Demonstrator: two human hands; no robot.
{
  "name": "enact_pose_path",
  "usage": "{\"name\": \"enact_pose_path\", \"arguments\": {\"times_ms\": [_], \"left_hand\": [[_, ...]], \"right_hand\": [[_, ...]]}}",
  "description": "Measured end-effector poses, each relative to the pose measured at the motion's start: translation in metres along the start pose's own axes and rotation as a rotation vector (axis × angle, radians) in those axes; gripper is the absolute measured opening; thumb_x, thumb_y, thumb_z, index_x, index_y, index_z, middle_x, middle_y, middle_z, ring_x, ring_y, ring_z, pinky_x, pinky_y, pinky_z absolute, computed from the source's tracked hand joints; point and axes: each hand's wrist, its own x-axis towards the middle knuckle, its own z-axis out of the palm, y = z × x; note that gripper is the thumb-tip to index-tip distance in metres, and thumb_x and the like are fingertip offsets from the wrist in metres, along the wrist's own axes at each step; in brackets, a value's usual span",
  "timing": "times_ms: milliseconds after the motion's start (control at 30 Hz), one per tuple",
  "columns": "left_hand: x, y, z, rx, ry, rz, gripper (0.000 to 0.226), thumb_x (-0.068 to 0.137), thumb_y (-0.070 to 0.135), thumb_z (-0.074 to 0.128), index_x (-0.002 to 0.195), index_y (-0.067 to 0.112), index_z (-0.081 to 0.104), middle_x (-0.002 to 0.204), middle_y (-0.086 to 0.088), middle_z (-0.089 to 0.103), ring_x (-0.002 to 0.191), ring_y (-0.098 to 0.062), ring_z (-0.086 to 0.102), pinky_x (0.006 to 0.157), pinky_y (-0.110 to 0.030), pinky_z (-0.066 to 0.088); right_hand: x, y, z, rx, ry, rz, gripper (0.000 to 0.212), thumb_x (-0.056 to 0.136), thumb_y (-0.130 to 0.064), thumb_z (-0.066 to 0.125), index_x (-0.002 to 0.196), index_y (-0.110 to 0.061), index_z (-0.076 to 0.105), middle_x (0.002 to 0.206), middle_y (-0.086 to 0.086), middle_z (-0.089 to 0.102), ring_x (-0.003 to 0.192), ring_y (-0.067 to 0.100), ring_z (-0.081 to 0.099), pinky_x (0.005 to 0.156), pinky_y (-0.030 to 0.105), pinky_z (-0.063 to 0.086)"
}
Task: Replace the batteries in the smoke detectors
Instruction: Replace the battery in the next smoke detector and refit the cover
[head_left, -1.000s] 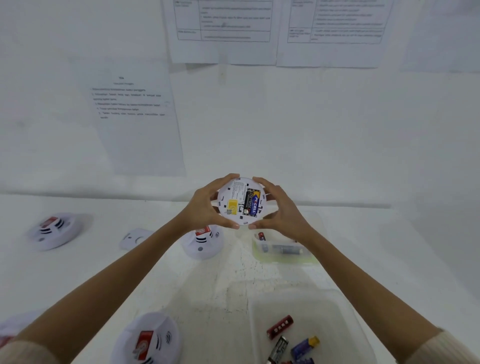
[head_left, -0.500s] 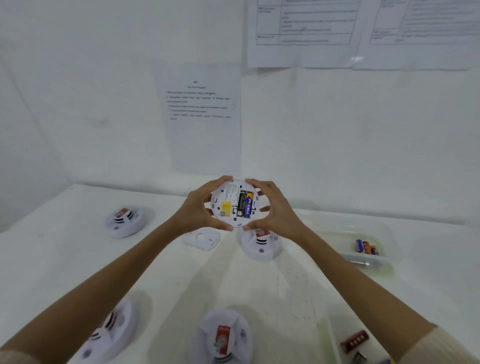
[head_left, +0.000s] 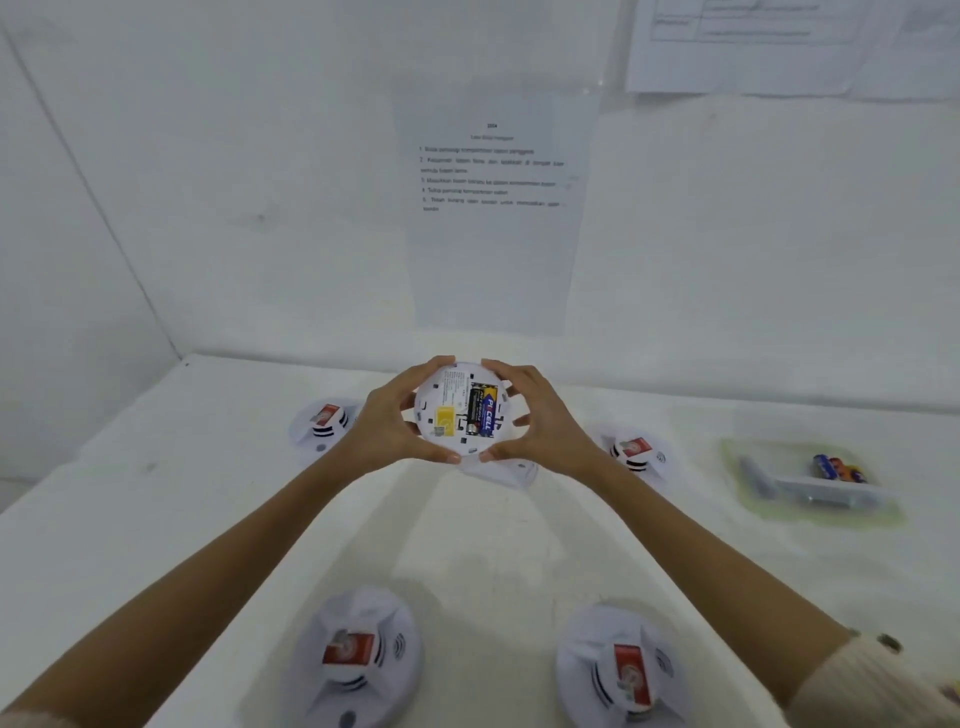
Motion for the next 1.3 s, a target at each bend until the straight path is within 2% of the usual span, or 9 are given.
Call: {"name": "enact_pose_path", "arguments": {"times_ms": [167, 300, 467, 567, 700, 767, 900, 1100, 1300], "left_hand": [[0.000, -0.014, -0.020, -0.008, 0.035, -0.002, 0.098, 0.046, 0.007, 0.092, 0.128, 0.036, 0.045, 0.131, 0.016, 0.049, 0.110, 0.002, 0.053, 0.073, -0.019, 0.055], [0.000, -0.021, -0.033, -0.024, 0.028, -0.015, 0.098, 0.045, 0.008, 0.092, 0.127, 0.038, 0.046, 0.131, 0.016, 0.050, 0.110, -0.001, 0.054, 0.073, -0.018, 0.054], [-0.002, -0.028, -0.039, -0.016, -0.007, -0.024, 0.099, 0.046, 0.009, 0.091, 0.131, 0.032, 0.045, 0.132, 0.014, 0.051, 0.115, -0.008, 0.053, 0.078, -0.022, 0.056], [-0.003, -0.027, -0.038, -0.024, -0.010, -0.029, 0.099, 0.046, 0.010, 0.092, 0.130, 0.032, 0.045, 0.130, 0.013, 0.052, 0.115, -0.011, 0.053, 0.079, -0.026, 0.057], [-0.004, -0.023, -0.036, -0.054, 0.008, -0.041, 0.098, 0.047, 0.007, 0.091, 0.128, 0.037, 0.045, 0.130, 0.011, 0.052, 0.115, -0.015, 0.054, 0.079, -0.031, 0.058], [-0.003, -0.021, -0.039, -0.065, 0.027, -0.039, 0.099, 0.045, 0.009, 0.092, 0.127, 0.039, 0.045, 0.130, 0.011, 0.052, 0.115, -0.015, 0.054, 0.078, -0.029, 0.058], [-0.002, -0.015, -0.041, -0.081, 0.053, -0.026, 0.099, 0.045, 0.008, 0.092, 0.128, 0.037, 0.047, 0.130, 0.008, 0.053, 0.115, -0.015, 0.054, 0.076, -0.027, 0.057], [-0.001, -0.005, -0.033, -0.098, 0.018, 0.000, 0.102, 0.047, 0.006, 0.091, 0.132, 0.035, 0.044, 0.131, 0.009, 0.054, 0.114, -0.007, 0.056, 0.077, -0.018, 0.052], [-0.002, -0.003, -0.033, -0.063, -0.019, 0.044, 0.108, 0.044, 0.026, 0.092, 0.139, 0.027, 0.042, 0.133, 0.011, 0.053, 0.118, -0.009, 0.053, 0.087, -0.027, 0.053]], "right_hand": [[0.005, 0.017, 0.018, -0.225, -0.097, 0.175, 0.109, 0.065, -0.033, 0.083, 0.147, -0.020, 0.012, 0.136, 0.006, 0.036, 0.122, 0.022, 0.031, 0.099, 0.038, 0.034], [0.004, 0.034, 0.025, -0.488, -0.278, 0.285, 0.084, 0.068, -0.045, 0.077, 0.139, -0.020, 0.039, 0.130, 0.006, 0.040, 0.121, 0.022, 0.033, 0.097, 0.032, 0.034], [0.007, 0.035, 0.024, -0.491, -0.190, 0.280, 0.064, 0.070, -0.043, 0.077, 0.125, -0.018, 0.054, 0.114, 0.004, 0.050, 0.110, 0.018, 0.044, 0.082, 0.025, 0.034], [0.005, 0.032, 0.022, -0.435, 0.037, 0.257, 0.063, 0.068, -0.037, 0.079, 0.123, -0.014, 0.056, 0.108, 0.004, 0.050, 0.109, 0.021, 0.047, 0.082, 0.023, 0.034], [0.013, 0.006, 0.011, -0.262, 0.413, 0.098, 0.063, 0.065, -0.026, 0.083, 0.121, -0.011, 0.059, 0.110, 0.007, 0.052, 0.102, 0.015, 0.044, 0.080, 0.010, 0.029], [0.017, -0.007, 0.005, -0.307, 0.480, -0.050, 0.062, 0.063, -0.026, 0.083, 0.119, -0.011, 0.061, 0.109, 0.008, 0.051, 0.100, 0.015, 0.041, 0.077, 0.004, 0.027], [0.024, -0.019, 0.003, -0.366, 0.544, -0.178, 0.067, 0.062, -0.031, 0.077, 0.122, -0.009, 0.059, 0.110, 0.010, 0.053, 0.103, 0.019, 0.043, 0.080, 0.010, 0.030], [0.029, -0.033, 0.025, -0.334, 0.231, -0.422, 0.049, 0.069, -0.045, 0.068, 0.109, -0.016, 0.068, 0.113, 0.006, 0.057, 0.107, 0.012, 0.042, 0.091, 0.004, 0.031], [0.033, -0.029, 0.032, -0.429, 0.152, -0.550, 0.039, 0.073, -0.045, 0.061, 0.100, -0.019, 0.073, 0.116, 0.010, 0.061, 0.109, 0.015, 0.042, 0.088, 0.028, 0.041]]}}
